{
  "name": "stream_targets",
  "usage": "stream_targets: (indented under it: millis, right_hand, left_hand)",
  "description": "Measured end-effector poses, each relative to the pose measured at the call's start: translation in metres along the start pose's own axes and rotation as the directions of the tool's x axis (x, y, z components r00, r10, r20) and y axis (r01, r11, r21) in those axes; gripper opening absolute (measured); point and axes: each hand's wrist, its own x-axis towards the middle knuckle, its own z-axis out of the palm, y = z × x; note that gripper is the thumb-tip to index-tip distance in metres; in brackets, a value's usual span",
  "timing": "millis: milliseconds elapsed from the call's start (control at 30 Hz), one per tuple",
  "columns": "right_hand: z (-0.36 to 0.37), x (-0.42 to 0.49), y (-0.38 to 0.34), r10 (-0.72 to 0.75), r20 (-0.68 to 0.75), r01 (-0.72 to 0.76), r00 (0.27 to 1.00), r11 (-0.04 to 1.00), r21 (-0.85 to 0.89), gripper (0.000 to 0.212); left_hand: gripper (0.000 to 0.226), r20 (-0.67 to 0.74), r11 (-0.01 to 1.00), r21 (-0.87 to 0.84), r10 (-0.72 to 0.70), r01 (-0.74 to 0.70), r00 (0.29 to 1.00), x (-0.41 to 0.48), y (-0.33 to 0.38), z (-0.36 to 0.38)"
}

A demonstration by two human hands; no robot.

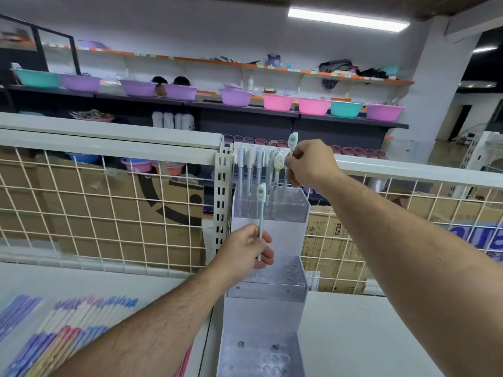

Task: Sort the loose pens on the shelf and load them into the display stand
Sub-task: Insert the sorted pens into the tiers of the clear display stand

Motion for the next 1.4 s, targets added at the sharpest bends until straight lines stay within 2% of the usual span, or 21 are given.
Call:
stream_targets:
  millis: [167, 333, 500, 567, 667, 733, 900, 1033, 1100, 1400]
  right_hand:
    - [0.012, -0.001, 0.008, 0.058, 0.098, -0.053, 0.993, 0.997, -0.058, 0.015]
    - [0.012, -0.007, 0.017, 0.070, 0.087, -0.059, 0.994, 0.991, -0.121, 0.022]
    - [0.015, -0.042, 0.033, 0.015, -0.109, -0.014, 0.994, 1.000, 0.007, 0.018]
    - [0.015, -0.063, 0.035, -0.008, -0.040, 0.011, 0.999, 0.997, 0.083, 0.018]
    - [0.020, -0.089, 0.035, -0.040, 0.189, 0.014, 0.981, 0.991, 0.135, 0.014]
    - [0.027, -0.095, 0.037, -0.067, 0.227, 0.041, 0.971, 0.992, 0.117, 0.013]
    - [0.031, -0.099, 0.037, -0.062, 0.170, 0.035, 0.983, 0.987, 0.159, 0.019]
    - [0.015, -0.095, 0.034, -0.009, 0.095, -0.011, 0.995, 0.978, 0.209, 0.017]
    - [0.005, -0.090, 0.034, 0.033, 0.042, -0.042, 0.999, 0.967, 0.251, 0.012]
    - [-0.015, -0.054, 0.015, 0.128, -0.140, -0.064, 0.982, 0.918, 0.391, 0.006]
  left_hand:
    - [0.019, -0.004, 1.000, -0.014, -0.013, 0.013, 1.000, 0.001, -0.001, 0.000]
    - [0.018, 0.003, 1.000, -0.021, -0.006, 0.007, 1.000, 0.002, -0.002, 0.000]
    - [0.016, 0.019, 1.000, -0.027, 0.016, -0.016, 1.000, 0.000, 0.000, 0.001]
    - [0.015, 0.031, 0.999, -0.042, 0.018, -0.016, 0.999, -0.001, 0.001, 0.001]
    - [0.015, 0.056, 0.998, -0.062, 0.026, -0.023, 0.998, -0.004, 0.004, 0.003]
    - [0.014, 0.062, 0.999, -0.021, 0.039, -0.038, 0.997, -0.004, 0.004, 0.004]
    - [0.003, 0.100, 0.984, 0.146, 0.086, -0.100, 0.991, -0.001, 0.002, 0.005]
    - [0.026, 0.155, 0.894, 0.419, 0.103, -0.159, 0.983, -0.001, -0.004, -0.002]
    - [0.032, 0.179, 0.842, 0.504, 0.115, -0.191, 0.977, -0.003, -0.012, -0.006]
    - [0.028, 0.199, 0.876, 0.449, 0.093, -0.175, 0.976, -0.002, -0.023, -0.010]
